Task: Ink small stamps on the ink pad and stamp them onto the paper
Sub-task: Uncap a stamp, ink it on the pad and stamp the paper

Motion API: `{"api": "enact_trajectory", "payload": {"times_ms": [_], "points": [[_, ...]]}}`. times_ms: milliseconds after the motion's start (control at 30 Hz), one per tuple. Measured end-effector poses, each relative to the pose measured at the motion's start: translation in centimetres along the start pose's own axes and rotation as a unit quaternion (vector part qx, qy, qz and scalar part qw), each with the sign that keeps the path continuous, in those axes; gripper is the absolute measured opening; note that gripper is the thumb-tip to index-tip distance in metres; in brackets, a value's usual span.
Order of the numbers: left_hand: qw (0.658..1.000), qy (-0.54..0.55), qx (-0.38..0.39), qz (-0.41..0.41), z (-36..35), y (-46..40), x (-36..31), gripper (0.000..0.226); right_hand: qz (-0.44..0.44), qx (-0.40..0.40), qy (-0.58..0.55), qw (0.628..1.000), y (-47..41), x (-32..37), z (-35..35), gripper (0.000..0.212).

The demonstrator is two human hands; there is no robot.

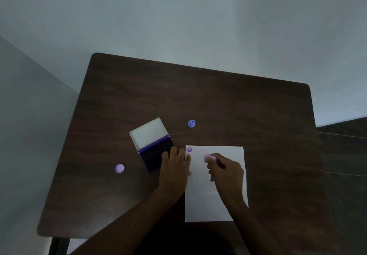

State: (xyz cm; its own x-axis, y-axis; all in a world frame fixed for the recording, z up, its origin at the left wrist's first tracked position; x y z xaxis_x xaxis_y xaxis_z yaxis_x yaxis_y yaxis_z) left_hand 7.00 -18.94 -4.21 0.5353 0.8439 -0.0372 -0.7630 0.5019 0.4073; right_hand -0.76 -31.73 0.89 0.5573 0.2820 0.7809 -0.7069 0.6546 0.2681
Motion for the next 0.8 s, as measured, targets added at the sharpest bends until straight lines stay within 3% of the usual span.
{"api": "enact_trajectory", "payload": {"times_ms": [200, 433, 600, 667, 800], "points": [[0.999, 0.034, -0.035, 0.02, 1.0, 0.4, -0.1, 0.047, -0.05, 0.028, -0.106, 0.993, 0.4, -0.8, -0.8, 0.011], [0.987, 0.13, -0.075, 0.066, 2.9, 2.2, 2.5, 0.038, -0.175, 0.019, -0.216, 0.96, 1.5, -2.3, -1.7, 0.009], [0.966, 0.232, -0.047, 0.104, 0.9, 5.2, 7.1, 0.03, -0.196, 0.106, -0.267, 0.937, 2.8, -1.5, -4.5, 0.015], [0.948, 0.282, -0.039, 0.14, -0.4, 6.5, 9.2, 0.027, -0.181, 0.145, -0.318, 0.919, 3.4, -0.5, -5.8, 0.025], [0.878, 0.38, -0.106, 0.271, -1.7, 10.1, 15.1, 0.04, -0.191, 0.223, -0.383, 0.876, 5.3, 1.7, -9.2, 0.029]]}}
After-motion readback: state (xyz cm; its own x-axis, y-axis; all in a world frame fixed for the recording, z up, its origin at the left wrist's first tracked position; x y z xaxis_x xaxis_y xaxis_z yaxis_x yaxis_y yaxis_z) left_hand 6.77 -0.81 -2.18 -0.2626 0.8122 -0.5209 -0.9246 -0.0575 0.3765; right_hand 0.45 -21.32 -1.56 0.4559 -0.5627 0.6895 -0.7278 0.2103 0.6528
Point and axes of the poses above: each hand's wrist, its own y-axis away from the middle knuckle, its own z-axis out of the back of the hand, x = y × z, the point moved 9 cm from there along -y, towards the middle knuckle, and after that the axes turned 9 degrees about z, right-handed, at the moved point
